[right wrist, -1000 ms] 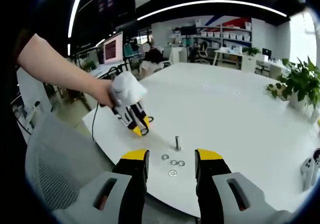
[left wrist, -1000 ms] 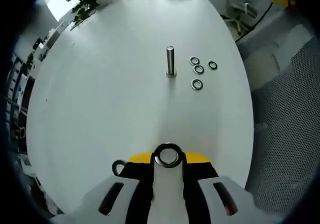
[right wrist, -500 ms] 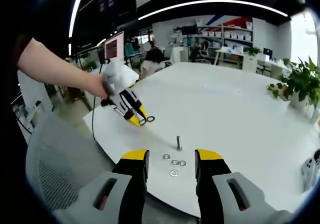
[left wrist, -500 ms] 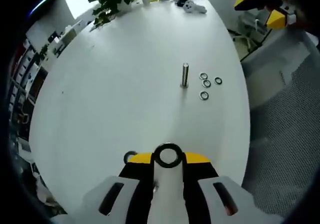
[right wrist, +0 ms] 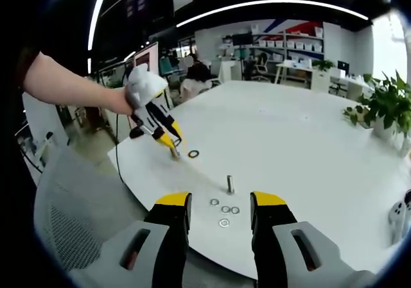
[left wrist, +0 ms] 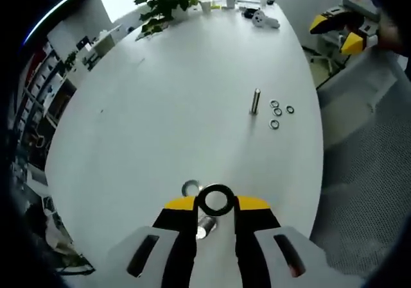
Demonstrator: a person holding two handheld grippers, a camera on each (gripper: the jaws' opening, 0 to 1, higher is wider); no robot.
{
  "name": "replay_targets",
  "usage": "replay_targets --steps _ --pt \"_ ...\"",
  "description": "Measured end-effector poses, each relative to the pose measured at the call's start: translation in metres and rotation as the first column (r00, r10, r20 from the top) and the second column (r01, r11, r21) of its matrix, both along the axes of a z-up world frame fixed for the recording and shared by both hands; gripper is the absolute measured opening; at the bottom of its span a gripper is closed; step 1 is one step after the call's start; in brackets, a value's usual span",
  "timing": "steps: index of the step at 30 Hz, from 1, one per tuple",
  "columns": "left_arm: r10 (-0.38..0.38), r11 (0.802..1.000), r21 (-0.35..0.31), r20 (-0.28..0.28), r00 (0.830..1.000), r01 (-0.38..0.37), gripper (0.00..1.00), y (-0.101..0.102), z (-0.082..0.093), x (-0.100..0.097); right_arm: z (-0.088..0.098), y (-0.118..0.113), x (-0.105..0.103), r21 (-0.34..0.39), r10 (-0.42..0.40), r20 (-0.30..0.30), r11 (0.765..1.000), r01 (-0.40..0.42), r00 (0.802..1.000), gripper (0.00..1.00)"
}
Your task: Place the washer onto the threaded stud by aligning its center hole with the stud, sliding it down to the base, and recovering from edge contact or off-axis alignment until the washer reaches the visible bottom stop.
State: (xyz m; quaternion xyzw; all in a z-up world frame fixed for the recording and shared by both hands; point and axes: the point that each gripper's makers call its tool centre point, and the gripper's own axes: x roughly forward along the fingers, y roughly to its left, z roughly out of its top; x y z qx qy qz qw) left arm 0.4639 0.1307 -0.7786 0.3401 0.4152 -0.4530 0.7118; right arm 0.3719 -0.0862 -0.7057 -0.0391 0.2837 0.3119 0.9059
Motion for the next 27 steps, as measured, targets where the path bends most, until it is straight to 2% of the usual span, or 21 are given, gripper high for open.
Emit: replay_targets --steps 6,10,18,27 --pt "0.012 1.000 0.016 0.014 1.000 -0.012 0.19 0.013 0.011 0.003 0.000 0.001 0.000 0.001 0.004 0.000 1.000 -0.004 1.000 0.39" --pt "0.001 0.998 0.063 0.008 1.000 -0.001 0.19 0.024 0.006 0.001 0.000 0.001 0.000 0.002 0.003 -0.001 1.000 -0.003 1.000 0.39" --pt "-0.024 0.993 0.120 -0.002 1.000 0.024 0.19 0.033 -0.005 0.001 0.000 0.000 0.000 -0.004 0.003 -0.001 1.000 -0.003 1.000 0.39" --pt "-0.018 0.990 0.137 -0.025 1.000 0.022 0.19 0.037 -0.014 0.003 -0.001 -0.001 0.000 -0.009 -0.002 -0.001 1.000 0.002 1.000 0.39"
